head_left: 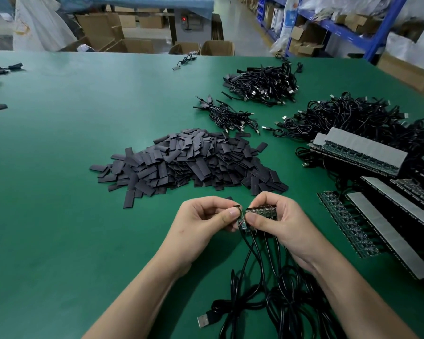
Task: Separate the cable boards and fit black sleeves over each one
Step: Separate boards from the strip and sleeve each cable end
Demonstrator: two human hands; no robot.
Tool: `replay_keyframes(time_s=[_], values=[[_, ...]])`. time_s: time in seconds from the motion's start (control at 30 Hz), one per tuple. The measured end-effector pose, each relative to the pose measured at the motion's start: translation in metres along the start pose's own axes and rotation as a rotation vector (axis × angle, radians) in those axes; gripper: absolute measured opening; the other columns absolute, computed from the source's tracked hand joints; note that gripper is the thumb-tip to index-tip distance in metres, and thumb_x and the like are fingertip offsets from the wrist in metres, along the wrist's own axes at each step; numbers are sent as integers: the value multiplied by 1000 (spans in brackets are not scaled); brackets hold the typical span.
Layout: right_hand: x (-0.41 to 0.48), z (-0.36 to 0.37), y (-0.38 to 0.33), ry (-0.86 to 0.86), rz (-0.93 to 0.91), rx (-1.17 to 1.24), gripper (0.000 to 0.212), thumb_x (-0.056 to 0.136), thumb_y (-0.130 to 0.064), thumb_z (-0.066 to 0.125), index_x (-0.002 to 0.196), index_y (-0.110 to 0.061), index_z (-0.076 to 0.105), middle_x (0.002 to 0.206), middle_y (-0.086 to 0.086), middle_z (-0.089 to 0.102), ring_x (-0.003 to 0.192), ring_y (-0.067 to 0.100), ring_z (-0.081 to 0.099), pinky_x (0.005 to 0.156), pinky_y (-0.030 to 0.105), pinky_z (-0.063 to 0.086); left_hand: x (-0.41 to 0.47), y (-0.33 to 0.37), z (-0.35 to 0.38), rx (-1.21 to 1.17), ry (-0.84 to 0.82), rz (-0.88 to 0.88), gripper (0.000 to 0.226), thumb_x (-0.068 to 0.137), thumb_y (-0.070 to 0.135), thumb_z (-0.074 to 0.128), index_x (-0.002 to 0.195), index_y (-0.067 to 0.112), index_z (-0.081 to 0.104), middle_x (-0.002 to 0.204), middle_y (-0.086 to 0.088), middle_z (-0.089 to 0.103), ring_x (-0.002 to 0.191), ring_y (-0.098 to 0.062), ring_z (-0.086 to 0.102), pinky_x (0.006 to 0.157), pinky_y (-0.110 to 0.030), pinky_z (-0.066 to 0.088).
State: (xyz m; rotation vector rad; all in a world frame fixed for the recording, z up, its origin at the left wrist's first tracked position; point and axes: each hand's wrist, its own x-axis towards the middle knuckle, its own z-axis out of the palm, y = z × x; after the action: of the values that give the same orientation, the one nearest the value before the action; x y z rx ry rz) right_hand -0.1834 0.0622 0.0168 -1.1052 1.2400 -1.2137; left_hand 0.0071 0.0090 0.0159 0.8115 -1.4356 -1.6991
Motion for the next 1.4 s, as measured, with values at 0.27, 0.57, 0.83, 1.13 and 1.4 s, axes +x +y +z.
replay_keyframes(time_s=[0.27,0.57,0.83,1.13,1.4], values=[[-3,-6,-1,182,-297,-806,21,81,-25,86,96,-33,73,103,-17,65,109,8,60,93,24,46,-4,9,-4,-30,9,121,8,81,22,77,88,18,81,77,-5,75,69,-11,68,68,-21,55],[-17,12,-11,-145,-226,-499,17,89,-50,69,82,-36,75,87,-9,76,83,13,71,82,35,54,-5,10,-3,-8,-11,180,10,79,27,78,88,24,80,83,0,75,75,-9,67,74,-21,53],[-26,-7,-34,-481,-261,595,17,93,-28,71,97,-12,75,83,5,76,76,15,72,62,23,59,1,2,-6,350,167,188,29,91,50,59,89,27,78,78,12,69,70,-9,59,67,-20,46],[-35,-27,-87,-638,-425,703,20,104,-19,59,102,-1,68,71,10,66,61,21,52,56,30,41,22,-1,0,1201,73,88,61,97,53,61,148,22,49,134,8,44,102,-13,63,95,-29,50],[-44,-23,-105,-78,-170,-209,46,86,-65,66,72,-21,70,47,-7,39,43,10,29,44,18,29,34,4,5,1273,90,113,45,85,54,75,122,31,65,118,12,54,96,-17,63,81,-32,53]])
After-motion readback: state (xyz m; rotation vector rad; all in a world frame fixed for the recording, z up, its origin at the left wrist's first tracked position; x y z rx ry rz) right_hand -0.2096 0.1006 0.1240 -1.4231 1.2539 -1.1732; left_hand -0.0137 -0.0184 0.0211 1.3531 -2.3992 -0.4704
